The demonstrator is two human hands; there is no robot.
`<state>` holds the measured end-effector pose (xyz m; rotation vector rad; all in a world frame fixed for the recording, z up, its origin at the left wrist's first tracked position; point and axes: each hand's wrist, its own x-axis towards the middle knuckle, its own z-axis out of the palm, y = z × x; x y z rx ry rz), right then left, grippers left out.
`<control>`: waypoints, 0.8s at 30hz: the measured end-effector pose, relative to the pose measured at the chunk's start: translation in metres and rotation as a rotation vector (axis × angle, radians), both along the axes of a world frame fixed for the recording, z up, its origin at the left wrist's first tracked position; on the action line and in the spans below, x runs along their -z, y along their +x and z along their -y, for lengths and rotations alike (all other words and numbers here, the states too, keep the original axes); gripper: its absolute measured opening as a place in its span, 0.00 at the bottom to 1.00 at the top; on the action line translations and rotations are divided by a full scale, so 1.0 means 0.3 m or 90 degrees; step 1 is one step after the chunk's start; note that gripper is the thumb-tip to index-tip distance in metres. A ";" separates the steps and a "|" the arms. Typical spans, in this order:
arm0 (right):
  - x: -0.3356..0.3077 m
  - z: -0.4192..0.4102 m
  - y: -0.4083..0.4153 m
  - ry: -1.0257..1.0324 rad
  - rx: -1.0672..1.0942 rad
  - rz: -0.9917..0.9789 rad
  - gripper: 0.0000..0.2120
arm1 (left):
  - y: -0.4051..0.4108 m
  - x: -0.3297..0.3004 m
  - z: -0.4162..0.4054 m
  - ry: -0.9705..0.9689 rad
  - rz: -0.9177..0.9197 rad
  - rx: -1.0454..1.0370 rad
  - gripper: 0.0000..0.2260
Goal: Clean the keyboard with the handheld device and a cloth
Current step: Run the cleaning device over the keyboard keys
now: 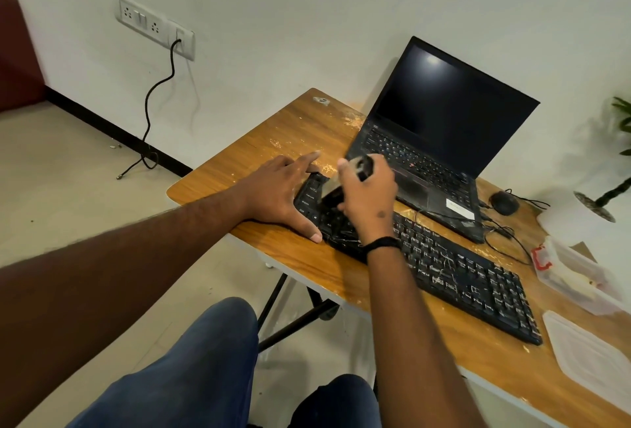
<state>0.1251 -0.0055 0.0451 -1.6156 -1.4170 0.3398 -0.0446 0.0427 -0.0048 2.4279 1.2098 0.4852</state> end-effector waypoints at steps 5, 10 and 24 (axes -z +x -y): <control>0.005 0.008 0.106 -0.049 0.054 -0.130 0.11 | -0.009 0.002 -0.005 -0.020 0.006 -0.015 0.67; 0.013 0.043 0.139 -0.011 0.108 -0.155 0.10 | -0.008 0.010 -0.012 -0.026 0.009 -0.017 0.67; 0.026 0.099 0.085 -0.005 0.041 -0.136 0.08 | -0.005 -0.004 0.002 -0.027 0.001 -0.015 0.66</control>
